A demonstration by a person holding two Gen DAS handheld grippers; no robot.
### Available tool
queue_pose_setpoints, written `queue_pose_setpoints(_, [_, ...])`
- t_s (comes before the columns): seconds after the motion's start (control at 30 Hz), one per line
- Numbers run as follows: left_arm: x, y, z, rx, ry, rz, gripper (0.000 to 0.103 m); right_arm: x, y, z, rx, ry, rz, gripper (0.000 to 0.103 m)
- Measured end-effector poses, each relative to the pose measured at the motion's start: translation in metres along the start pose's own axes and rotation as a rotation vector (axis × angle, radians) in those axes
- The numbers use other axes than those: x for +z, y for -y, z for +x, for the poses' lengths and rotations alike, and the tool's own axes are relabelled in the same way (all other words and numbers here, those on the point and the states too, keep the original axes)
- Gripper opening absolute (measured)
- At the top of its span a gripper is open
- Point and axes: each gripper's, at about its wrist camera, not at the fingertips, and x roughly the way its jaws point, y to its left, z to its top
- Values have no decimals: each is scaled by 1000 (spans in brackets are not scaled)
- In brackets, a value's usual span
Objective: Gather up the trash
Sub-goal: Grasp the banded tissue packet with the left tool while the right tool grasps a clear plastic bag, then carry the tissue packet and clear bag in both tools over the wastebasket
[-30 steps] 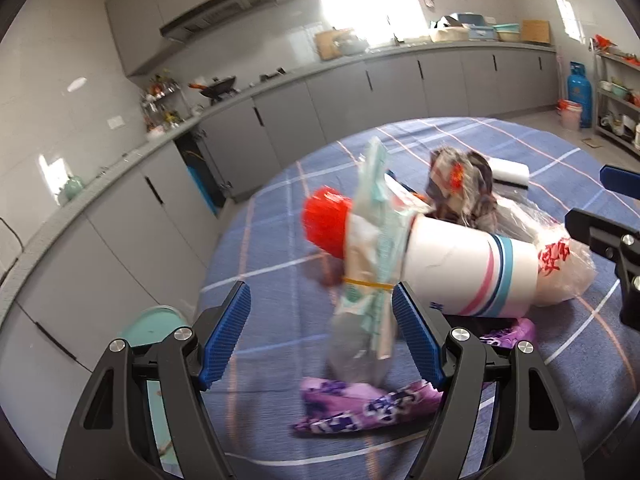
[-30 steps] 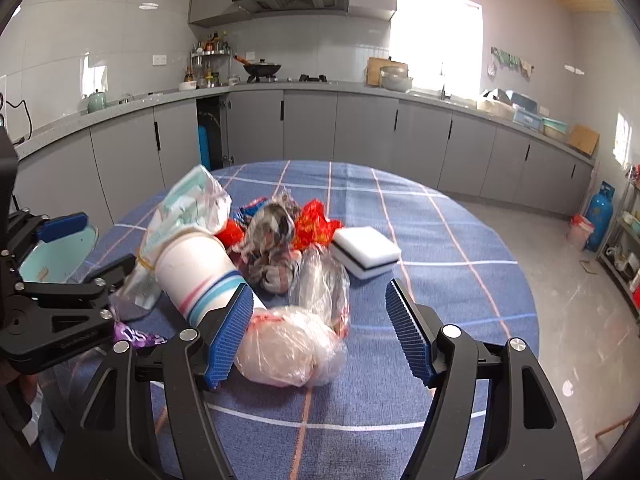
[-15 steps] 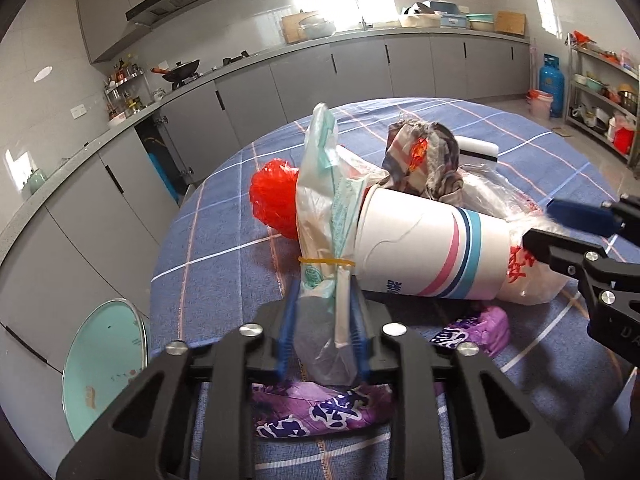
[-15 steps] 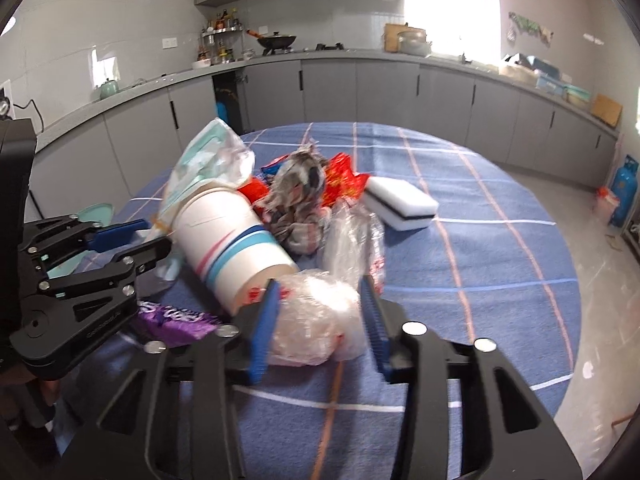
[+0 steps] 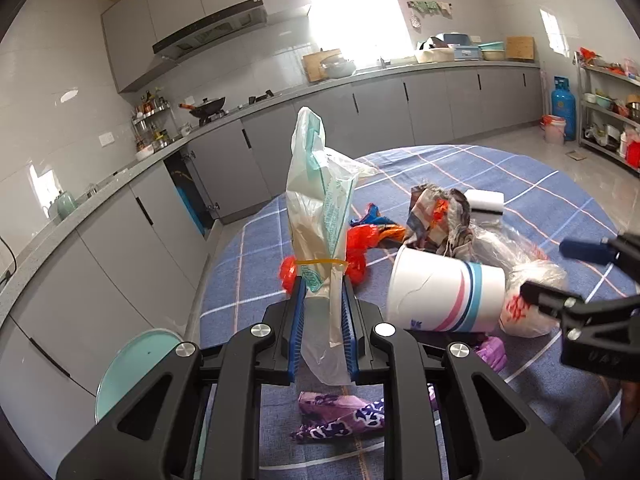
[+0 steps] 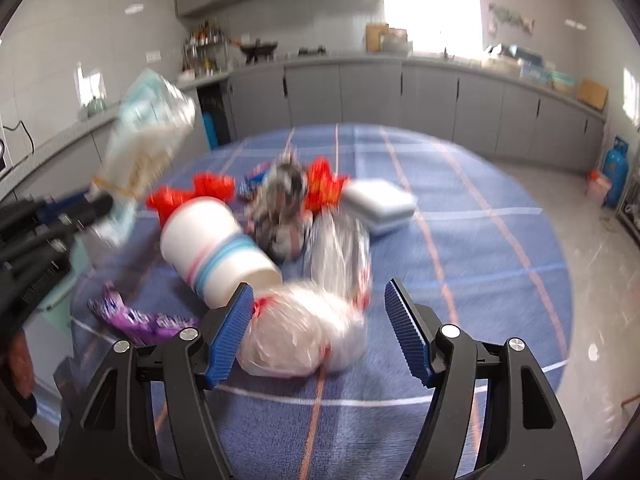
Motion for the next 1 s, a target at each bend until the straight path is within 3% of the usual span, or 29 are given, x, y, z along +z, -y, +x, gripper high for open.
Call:
queue_pose_setpoints(0.2, [-3, -5, -1, -5, -12, -21, 18, -4, -5, 2, 31, -43, -13, 40])
queue_pose_setpoints(0.37, [1, -16, -11, 4, 13, -29, 18, -7, -9, -7, 31, -25, -28, 28])
queue_pose_setpoints(0.77, [1, -44, -33, 69, 33, -61, 18, 7, -18, -48, -82, 108, -120, 27])
queue_pose_setpoints(1.0, [-1, -63, -40, 114, 34, -74, 18, 20, -28, -59, -90, 162, -154, 27])
